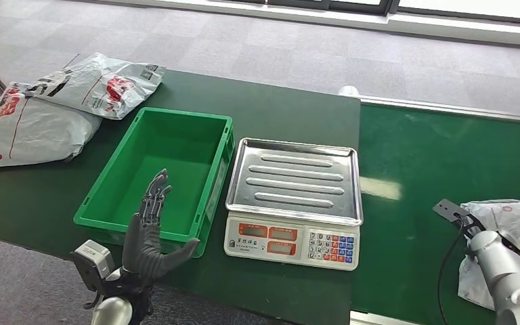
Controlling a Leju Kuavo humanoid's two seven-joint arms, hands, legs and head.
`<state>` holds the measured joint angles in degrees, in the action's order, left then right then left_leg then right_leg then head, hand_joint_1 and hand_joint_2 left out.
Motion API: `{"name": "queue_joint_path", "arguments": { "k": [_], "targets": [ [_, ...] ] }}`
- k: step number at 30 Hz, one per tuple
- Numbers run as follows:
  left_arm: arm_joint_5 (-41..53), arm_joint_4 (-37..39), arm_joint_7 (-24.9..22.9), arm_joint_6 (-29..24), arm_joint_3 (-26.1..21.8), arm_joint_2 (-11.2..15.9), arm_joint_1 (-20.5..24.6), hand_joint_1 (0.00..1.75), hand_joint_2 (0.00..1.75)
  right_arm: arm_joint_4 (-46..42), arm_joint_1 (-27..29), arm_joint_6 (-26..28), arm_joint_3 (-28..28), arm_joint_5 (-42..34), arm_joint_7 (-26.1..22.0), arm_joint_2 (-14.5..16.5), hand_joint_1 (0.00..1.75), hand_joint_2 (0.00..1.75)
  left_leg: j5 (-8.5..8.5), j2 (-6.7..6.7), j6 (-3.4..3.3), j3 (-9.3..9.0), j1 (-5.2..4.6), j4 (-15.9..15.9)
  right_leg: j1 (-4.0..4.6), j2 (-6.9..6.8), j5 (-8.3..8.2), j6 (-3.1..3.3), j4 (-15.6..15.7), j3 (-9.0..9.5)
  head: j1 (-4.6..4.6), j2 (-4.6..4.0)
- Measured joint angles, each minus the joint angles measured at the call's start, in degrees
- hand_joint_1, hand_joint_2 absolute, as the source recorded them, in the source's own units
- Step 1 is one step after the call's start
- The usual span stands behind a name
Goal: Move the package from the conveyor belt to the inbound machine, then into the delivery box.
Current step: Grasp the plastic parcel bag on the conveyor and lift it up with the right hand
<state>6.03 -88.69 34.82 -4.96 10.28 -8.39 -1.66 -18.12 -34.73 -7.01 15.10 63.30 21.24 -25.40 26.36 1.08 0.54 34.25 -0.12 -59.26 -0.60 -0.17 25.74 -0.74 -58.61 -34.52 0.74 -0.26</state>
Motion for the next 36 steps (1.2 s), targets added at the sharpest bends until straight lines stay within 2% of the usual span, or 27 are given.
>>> {"name": "queue_joint_path", "arguments": {
  "k": [3,6,12,15,17,25,31,36],
  "targets": [
    [0.0,-0.2,-0.2,-0.1,0.0,0.0,-0.1,0.0,1.75,0.0,-0.1,2.5,0.1,0.2,-1.3,0.0,1.75,1.75,0.01,-0.01,0.0,0.04,0.0,0.0,0.0,0.01,0.0,0.0,0.0,-0.05,0.0,0.0],
    [0.0,-0.7,-0.4,-0.3,0.0,0.0,-0.4,0.0,1.75,-0.1,-0.1,7.4,0.2,-0.1,-5.0,0.3,1.75,1.75,0.01,-0.03,0.0,0.12,0.01,0.0,0.01,0.02,0.0,0.0,0.0,-0.1,0.0,0.0],
    [0.5,-2.6,-0.4,-1.3,0.0,0.0,-2.2,0.0,1.75,-5.0,0.2,20.5,1.1,-5.5,-21.0,2.3,1.75,1.75,-0.01,-0.12,0.02,0.19,0.01,0.0,0.01,0.14,-0.01,0.02,0.0,-0.23,0.0,0.0],
    [0.9,-3.2,-0.3,-1.9,0.0,0.0,-2.7,0.0,1.75,-11.4,1.9,27.8,1.4,-12.0,-31.0,4.3,1.75,1.75,-0.03,-0.08,0.02,0.19,0.02,0.0,0.02,0.09,-0.01,0.02,0.0,-0.25,-0.01,0.0],
    [1.0,-3.2,-0.1,-2.3,0.0,-0.1,-2.7,0.0,1.75,-17.3,3.8,31.7,1.4,-16.0,-35.5,5.7,1.75,1.75,-0.04,-0.01,0.03,0.2,0.02,0.0,0.02,0.01,-0.01,0.03,0.0,-0.25,-0.01,0.0],
    [1.0,-2.9,0.4,-3.0,0.0,-0.1,-2.4,0.0,1.75,-39.4,12.5,39.9,1.3,-24.7,-43.2,9.8,1.75,1.75,-0.02,0.17,0.01,0.32,0.02,0.0,0.01,-0.16,0.06,0.04,0.0,-0.28,0.0,0.0],
    [0.7,-2.0,1.1,-3.6,0.0,0.0,-1.5,0.0,1.75,-54.5,17.9,36.9,-1.3,-28.3,-43.8,12.0,1.75,1.75,0.02,-0.07,0.04,0.36,0.01,0.0,0.0,0.07,0.07,0.03,0.0,-0.46,-0.01,0.0],
    [0.7,-1.6,1.4,-3.7,0.0,0.0,-1.2,0.0,1.75,-59.7,19.3,35.1,-2.8,-29.2,-44.0,12.8,1.75,1.75,0.0,-0.09,0.04,0.38,0.01,0.0,0.0,0.08,0.03,0.05,0.0,-0.45,-0.01,0.0]
  ]
}}
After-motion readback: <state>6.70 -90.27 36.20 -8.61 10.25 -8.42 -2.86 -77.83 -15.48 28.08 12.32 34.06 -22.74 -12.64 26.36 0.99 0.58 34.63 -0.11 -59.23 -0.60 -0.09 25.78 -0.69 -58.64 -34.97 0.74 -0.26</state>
